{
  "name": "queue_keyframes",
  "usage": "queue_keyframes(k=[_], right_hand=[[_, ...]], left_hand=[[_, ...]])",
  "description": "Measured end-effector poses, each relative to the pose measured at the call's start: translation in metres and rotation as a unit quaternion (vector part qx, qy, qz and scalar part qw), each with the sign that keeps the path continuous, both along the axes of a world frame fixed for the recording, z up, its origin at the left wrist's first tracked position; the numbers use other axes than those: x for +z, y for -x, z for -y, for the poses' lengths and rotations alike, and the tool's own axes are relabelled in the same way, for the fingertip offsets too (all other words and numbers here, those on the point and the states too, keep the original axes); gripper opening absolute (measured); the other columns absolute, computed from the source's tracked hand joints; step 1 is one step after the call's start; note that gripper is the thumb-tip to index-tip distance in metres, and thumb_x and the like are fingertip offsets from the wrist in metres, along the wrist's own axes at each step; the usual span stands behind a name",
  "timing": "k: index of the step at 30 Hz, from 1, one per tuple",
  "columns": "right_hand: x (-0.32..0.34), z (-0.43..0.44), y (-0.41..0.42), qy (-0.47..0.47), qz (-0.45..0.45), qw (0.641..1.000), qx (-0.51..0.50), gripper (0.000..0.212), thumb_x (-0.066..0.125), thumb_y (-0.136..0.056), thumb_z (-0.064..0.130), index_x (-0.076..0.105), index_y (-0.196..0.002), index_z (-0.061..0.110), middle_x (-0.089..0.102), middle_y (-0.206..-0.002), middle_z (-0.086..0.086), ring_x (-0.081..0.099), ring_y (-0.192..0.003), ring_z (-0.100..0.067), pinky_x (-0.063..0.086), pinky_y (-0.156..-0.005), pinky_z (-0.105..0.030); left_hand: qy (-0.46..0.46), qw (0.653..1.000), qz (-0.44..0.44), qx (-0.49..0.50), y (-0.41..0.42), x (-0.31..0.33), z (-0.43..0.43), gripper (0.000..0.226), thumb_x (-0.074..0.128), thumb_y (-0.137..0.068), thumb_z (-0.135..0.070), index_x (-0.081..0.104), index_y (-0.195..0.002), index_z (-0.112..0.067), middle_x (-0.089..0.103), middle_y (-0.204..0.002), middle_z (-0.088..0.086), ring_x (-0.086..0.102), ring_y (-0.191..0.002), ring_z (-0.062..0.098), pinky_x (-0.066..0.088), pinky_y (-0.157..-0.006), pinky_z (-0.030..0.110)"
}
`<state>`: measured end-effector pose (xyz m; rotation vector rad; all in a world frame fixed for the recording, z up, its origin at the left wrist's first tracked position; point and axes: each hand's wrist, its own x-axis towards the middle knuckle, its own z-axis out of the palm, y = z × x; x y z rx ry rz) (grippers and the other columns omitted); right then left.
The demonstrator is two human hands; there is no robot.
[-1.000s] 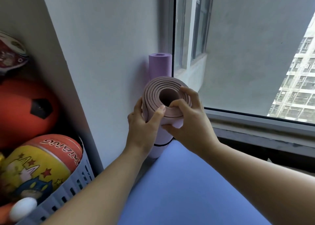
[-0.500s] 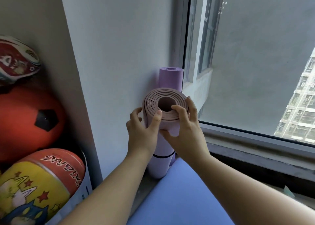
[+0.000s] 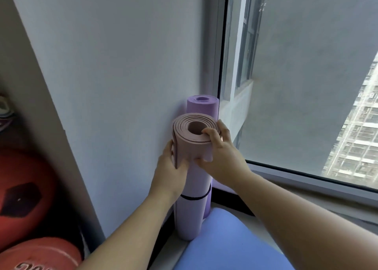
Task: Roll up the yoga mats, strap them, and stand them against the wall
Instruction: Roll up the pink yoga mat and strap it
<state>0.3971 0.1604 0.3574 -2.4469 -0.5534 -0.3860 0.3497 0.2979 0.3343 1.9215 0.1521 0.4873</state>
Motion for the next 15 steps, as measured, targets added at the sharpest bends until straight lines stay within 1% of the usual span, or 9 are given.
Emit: queue_keyframes(k=[1,2,3,4,5,6,9,12,15], right_hand=[[0.003,-0.001,-0.001,0.0,0.001,1.0,0.001,0.067,0.071,-0.08,0.035,0.034,-0.136,0.032,-0.006,-0.158,0.006,0.048,-0.123,-0.028,0.045,-0.08,-0.031],[0.002,-0.003,-0.001,-0.001,0.001,1.0,0.005,0.067,0.071,-0.081,0.036,0.034,-0.136,0.032,-0.006,-0.158,0.005,0.048,-0.123,-0.027,0.043,-0.079,-0.029],[0.0,-0.004,-0.001,-0.004,0.003,1.0,0.01,0.066,0.07,-0.081,0.036,0.034,-0.136,0.032,-0.006,-0.158,0.006,0.047,-0.125,-0.026,0.042,-0.079,-0.028],[-0.001,-0.006,-0.001,-0.008,0.004,1.0,0.015,0.066,0.07,-0.081,0.035,0.034,-0.136,0.032,-0.006,-0.158,0.006,0.046,-0.126,-0.026,0.043,-0.081,-0.029],[-0.002,-0.008,-0.002,-0.011,0.003,1.0,0.018,0.065,0.07,-0.081,0.035,0.034,-0.136,0.032,-0.006,-0.157,0.006,0.046,-0.126,-0.026,0.045,-0.083,-0.03],[-0.002,-0.01,-0.004,-0.012,0.005,1.0,0.02,0.065,0.069,-0.082,0.034,0.034,-0.136,0.033,-0.006,-0.158,0.006,0.046,-0.126,-0.026,0.045,-0.085,-0.031],[0.003,-0.02,-0.022,-0.004,-0.003,1.0,0.025,0.067,0.068,-0.082,0.035,0.031,-0.138,0.035,-0.006,-0.158,0.007,0.044,-0.127,-0.029,0.045,-0.091,-0.034],[0.013,-0.038,-0.048,0.022,-0.012,0.999,0.034,0.069,0.066,-0.083,0.037,0.027,-0.139,0.039,-0.005,-0.157,0.01,0.038,-0.128,-0.029,0.045,-0.087,-0.034],[0.023,-0.049,-0.082,0.057,-0.02,0.997,0.038,0.069,0.064,-0.083,0.042,0.025,-0.14,0.041,-0.001,-0.157,0.008,0.04,-0.124,-0.029,0.044,-0.085,-0.035]], left_hand=[[-0.01,1.0,-0.003,0.004,-0.002,0.006,-0.001,0.055,0.061,-0.087,-0.042,0.038,-0.137,-0.038,0.052,-0.107,-0.023,0.054,-0.104,0.006,0.045,-0.084,0.019],[-0.03,1.0,-0.004,0.006,-0.003,0.01,-0.002,0.068,0.062,-0.08,-0.048,0.032,-0.141,-0.039,0.053,-0.119,-0.015,0.055,-0.112,0.012,0.047,-0.093,0.029],[-0.056,0.998,-0.002,0.005,-0.004,0.015,-0.003,0.079,0.061,-0.076,-0.049,0.024,-0.145,-0.041,0.049,-0.133,-0.008,0.051,-0.121,0.016,0.045,-0.101,0.038],[-0.096,0.995,-0.001,0.0,-0.004,0.02,-0.005,0.084,0.063,-0.079,-0.044,0.015,-0.148,-0.043,0.04,-0.142,-0.002,0.045,-0.128,0.018,0.04,-0.107,0.04],[-0.137,0.991,-0.003,-0.007,-0.004,0.024,-0.007,0.086,0.064,-0.084,-0.037,0.009,-0.15,-0.043,0.031,-0.146,0.0,0.039,-0.132,0.019,0.036,-0.108,0.037],[-0.178,0.984,-0.011,-0.01,-0.003,0.028,-0.01,0.083,0.063,-0.088,-0.031,0.009,-0.15,-0.042,0.025,-0.147,0.002,0.037,-0.133,0.019,0.035,-0.108,0.036],[-0.253,0.966,-0.041,-0.016,-0.014,0.033,-0.022,0.071,0.059,-0.092,-0.035,0.017,-0.149,-0.04,0.02,-0.15,0.002,0.04,-0.133,0.022,0.035,-0.107,0.034],[-0.253,0.965,-0.068,-0.005,-0.036,0.031,-0.034,0.074,0.054,-0.095,-0.036,0.006,-0.151,-0.04,0.024,-0.151,0.003,0.037,-0.135,0.021,0.03,-0.107,0.029],[-0.217,0.973,-0.072,0.036,-0.07,0.031,-0.036,0.074,0.053,-0.096,-0.034,0.003,-0.151,-0.041,0.025,-0.151,0.004,0.038,-0.134,0.022,0.031,-0.105,0.028]])
